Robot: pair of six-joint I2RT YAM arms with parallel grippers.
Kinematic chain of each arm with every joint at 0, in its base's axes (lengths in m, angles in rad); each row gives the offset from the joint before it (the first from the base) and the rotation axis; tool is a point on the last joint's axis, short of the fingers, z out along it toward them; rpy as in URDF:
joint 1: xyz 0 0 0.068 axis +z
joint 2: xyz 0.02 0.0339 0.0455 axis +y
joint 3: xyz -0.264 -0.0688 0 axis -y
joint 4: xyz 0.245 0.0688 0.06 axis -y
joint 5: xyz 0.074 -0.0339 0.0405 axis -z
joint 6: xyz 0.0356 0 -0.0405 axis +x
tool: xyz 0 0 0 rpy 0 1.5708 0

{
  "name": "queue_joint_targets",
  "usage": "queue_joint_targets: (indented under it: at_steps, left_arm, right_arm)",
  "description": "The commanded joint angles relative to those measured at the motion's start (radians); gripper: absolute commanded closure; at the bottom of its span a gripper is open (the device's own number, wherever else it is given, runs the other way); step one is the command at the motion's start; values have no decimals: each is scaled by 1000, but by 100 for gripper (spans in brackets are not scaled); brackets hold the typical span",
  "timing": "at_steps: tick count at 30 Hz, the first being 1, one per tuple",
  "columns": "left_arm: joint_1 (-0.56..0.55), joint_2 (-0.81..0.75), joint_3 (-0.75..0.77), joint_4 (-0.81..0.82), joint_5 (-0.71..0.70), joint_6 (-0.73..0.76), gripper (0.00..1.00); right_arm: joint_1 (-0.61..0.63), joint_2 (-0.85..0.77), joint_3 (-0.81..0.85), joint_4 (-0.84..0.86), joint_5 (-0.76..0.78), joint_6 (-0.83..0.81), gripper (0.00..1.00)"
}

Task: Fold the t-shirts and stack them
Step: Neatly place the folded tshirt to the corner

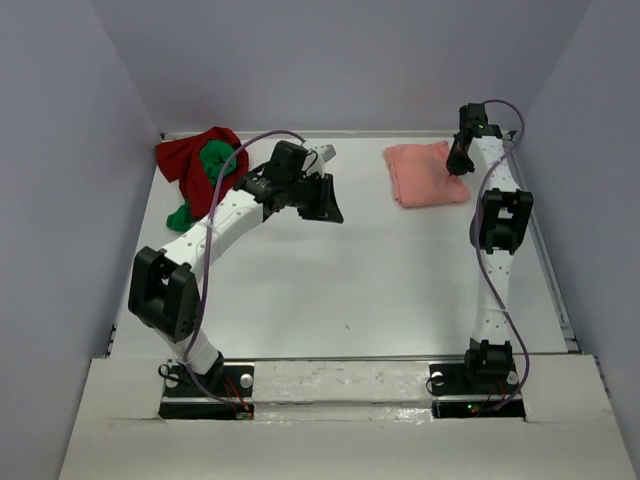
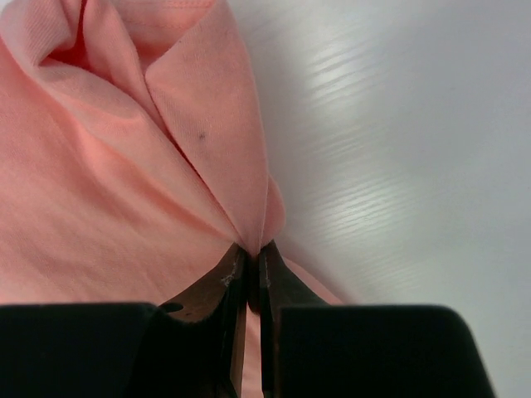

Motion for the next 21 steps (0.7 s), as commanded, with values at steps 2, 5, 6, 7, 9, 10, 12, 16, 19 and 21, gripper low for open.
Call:
queue_joint_targets:
  at_steps: [2, 5, 6, 7, 9, 10, 12, 16, 19, 21]
  left_arm:
    - [-20, -25, 32, -44, 1, 27, 71]
    - [-25, -23, 49, -59, -4, 29, 71]
    - [-26, -26, 47, -63, -7, 26, 71]
    - [-28, -29, 43, -64, -10, 24, 71]
    - [-33, -39, 32, -69, -13, 20, 71]
    - [-33, -40, 29, -72, -14, 20, 71]
    - [-34, -46, 20, -76, -16, 15, 71]
    - [-43, -48, 7, -79, -11, 9, 71]
    - [-48, -43, 6, -89, -8, 7, 71]
    - [-48, -42, 6, -90, -8, 7, 71]
  right_arm:
    - [-63, -1, 33, 28, 80, -40, 100]
    - [-83, 10, 54, 42, 105, -66, 100]
    - [-83, 16, 65, 42, 114, -72, 100]
    - [-83, 20, 76, 46, 128, -80, 100]
    - [-96, 30, 103, 48, 157, -101, 100]
    - [-106, 33, 108, 51, 169, -107, 100]
    - [-115, 36, 120, 71, 189, -133, 100]
    - [-126, 46, 149, 97, 241, -161, 100]
    - [-135, 43, 146, 114, 269, -165, 100]
    - [-135, 36, 133, 147, 281, -185, 100]
